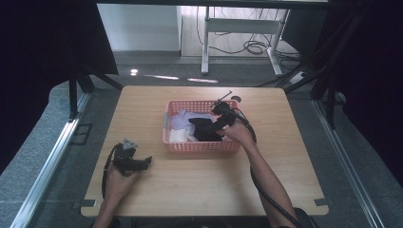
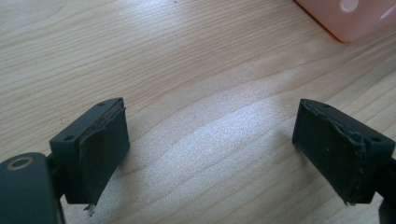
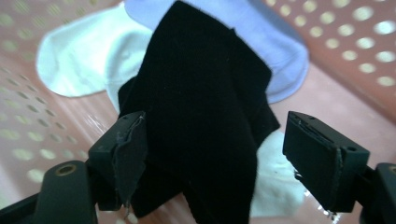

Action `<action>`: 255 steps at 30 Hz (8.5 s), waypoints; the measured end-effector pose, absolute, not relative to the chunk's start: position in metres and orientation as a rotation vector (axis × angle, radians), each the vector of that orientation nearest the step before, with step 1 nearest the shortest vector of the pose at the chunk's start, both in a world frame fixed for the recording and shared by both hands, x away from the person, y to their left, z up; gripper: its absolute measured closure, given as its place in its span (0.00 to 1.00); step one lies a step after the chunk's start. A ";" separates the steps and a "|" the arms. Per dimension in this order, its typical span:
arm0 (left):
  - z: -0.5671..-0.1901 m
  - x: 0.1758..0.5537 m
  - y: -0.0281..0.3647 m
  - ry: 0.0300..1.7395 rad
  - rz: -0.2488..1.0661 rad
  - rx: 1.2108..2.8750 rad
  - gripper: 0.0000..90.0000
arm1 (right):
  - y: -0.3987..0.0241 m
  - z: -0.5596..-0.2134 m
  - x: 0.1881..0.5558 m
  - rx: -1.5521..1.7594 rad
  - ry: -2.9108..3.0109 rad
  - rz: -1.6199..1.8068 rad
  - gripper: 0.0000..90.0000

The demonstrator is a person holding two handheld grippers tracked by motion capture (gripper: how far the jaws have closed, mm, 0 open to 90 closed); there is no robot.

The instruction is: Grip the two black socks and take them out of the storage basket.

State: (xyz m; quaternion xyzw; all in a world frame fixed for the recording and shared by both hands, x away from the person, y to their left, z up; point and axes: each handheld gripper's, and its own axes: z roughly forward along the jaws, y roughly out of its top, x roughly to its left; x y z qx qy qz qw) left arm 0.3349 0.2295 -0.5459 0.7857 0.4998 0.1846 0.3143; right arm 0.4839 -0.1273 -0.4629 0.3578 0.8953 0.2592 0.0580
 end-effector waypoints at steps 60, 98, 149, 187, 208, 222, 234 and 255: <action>-0.546 0.335 0.229 1.319 0.487 2.064 0.12 | -0.191 -0.313 0.469 1.035 2.445 0.965 0.96; -0.546 0.335 0.229 1.317 0.486 2.069 0.12 | -0.342 -0.381 0.460 1.469 2.231 0.735 0.96; -0.546 0.335 0.229 1.318 0.486 2.069 0.12 | -0.283 -0.419 0.457 1.346 2.403 0.796 0.37; -0.546 0.335 0.230 1.318 0.486 2.071 0.12 | -0.082 -0.480 0.470 0.970 2.877 0.682 0.68; -0.546 0.335 0.230 1.317 0.486 2.071 0.12 | -0.110 -0.415 0.471 0.968 2.720 0.861 0.98; -0.546 0.335 0.229 1.318 0.488 2.061 0.12 | -0.130 -0.355 0.471 0.953 2.591 0.961 0.98; -0.546 0.335 0.229 1.319 0.487 2.065 0.12 | -0.138 -0.320 0.468 0.938 2.524 1.015 0.98; -0.546 0.335 0.229 1.319 0.483 2.067 0.12 | -0.182 -0.267 0.455 0.983 2.398 1.058 0.98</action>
